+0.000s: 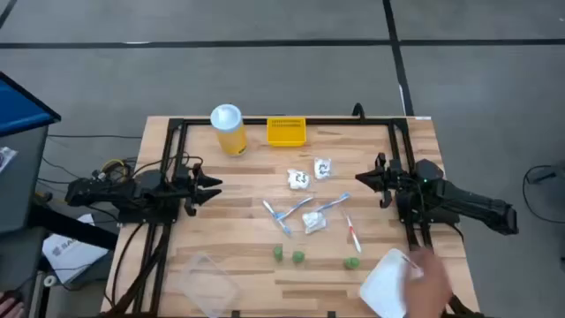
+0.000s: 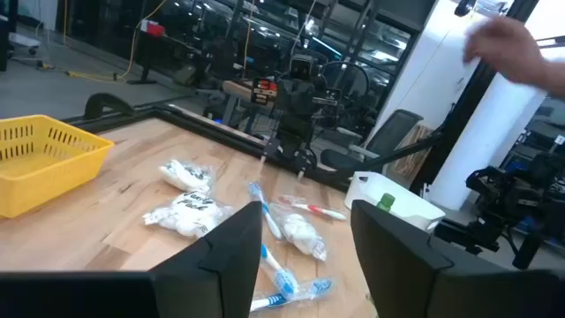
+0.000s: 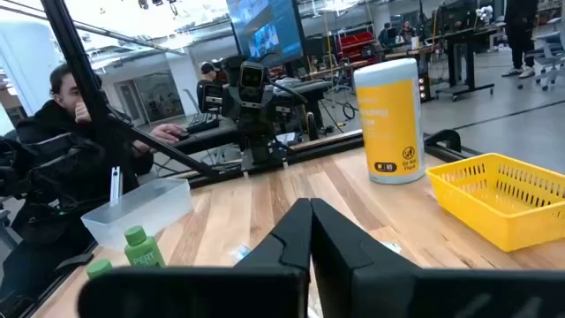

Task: Pick & Place Travel size toiletries

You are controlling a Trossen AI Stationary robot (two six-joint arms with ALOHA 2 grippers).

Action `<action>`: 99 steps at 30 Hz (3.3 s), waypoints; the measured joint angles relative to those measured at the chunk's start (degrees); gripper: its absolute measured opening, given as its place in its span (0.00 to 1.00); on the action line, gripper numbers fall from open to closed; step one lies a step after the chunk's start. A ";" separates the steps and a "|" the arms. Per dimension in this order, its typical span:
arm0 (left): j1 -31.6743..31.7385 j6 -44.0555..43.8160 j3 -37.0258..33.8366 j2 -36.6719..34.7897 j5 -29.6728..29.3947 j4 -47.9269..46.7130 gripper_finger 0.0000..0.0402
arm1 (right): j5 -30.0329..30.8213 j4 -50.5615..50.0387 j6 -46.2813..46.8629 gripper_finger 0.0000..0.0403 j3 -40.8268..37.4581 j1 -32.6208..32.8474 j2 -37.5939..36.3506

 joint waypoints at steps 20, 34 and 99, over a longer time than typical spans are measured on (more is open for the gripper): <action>-0.02 0.00 0.00 0.01 0.00 0.00 0.43 | 0.00 0.02 0.00 0.00 0.00 -0.02 0.00; -0.02 -0.05 0.00 0.00 -0.01 0.52 0.43 | 0.00 0.02 -0.01 0.00 0.01 0.00 -0.01; 0.00 -10.69 0.02 3.62 -1.16 18.36 0.43 | 15.17 -82.34 3.63 0.34 79.84 9.32 63.30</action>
